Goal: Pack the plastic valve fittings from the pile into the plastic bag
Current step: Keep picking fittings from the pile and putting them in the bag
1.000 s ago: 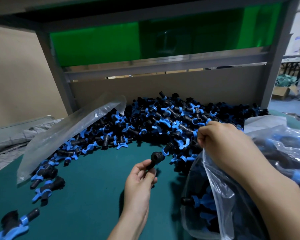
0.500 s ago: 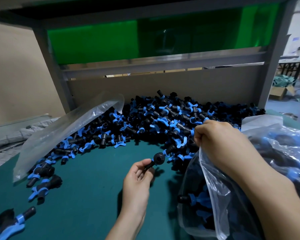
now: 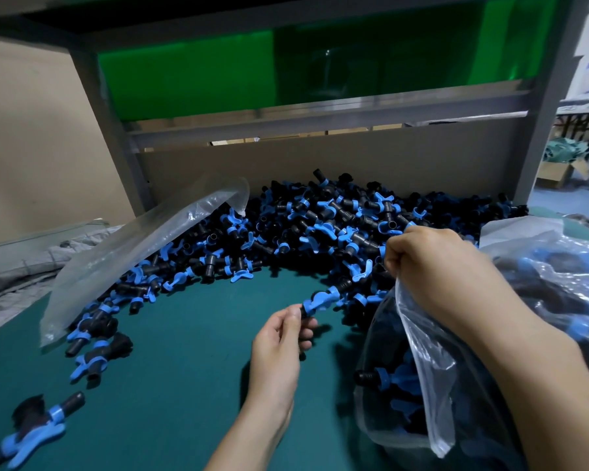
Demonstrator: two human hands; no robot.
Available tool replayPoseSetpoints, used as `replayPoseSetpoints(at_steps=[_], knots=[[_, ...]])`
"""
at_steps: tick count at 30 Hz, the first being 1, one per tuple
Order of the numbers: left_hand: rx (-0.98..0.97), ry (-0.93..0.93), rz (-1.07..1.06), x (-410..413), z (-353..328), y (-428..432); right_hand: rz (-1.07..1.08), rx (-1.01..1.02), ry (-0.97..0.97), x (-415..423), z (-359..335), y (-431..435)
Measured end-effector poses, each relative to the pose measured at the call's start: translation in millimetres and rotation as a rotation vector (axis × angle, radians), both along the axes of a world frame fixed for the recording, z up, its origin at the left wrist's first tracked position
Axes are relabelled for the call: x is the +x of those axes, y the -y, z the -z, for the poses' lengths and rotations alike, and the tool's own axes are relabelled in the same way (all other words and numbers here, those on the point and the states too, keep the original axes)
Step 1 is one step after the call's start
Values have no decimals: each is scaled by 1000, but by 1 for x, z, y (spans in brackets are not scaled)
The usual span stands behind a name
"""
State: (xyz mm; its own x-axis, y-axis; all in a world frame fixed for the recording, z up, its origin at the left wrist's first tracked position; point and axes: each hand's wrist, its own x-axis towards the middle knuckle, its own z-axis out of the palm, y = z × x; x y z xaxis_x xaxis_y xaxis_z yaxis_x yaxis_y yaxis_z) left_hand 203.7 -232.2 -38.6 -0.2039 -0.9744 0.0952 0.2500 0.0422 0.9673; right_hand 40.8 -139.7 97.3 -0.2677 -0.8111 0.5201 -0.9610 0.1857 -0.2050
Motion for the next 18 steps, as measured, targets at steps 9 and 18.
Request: replayPoseSetpoints(at_steps=[9,18], knots=[[39,58,-34,5,-6,-4,5,9,-1,1,-1,-1],[-9,277,-217,-2,-15,-17,1,16,-5,-1,1,0]])
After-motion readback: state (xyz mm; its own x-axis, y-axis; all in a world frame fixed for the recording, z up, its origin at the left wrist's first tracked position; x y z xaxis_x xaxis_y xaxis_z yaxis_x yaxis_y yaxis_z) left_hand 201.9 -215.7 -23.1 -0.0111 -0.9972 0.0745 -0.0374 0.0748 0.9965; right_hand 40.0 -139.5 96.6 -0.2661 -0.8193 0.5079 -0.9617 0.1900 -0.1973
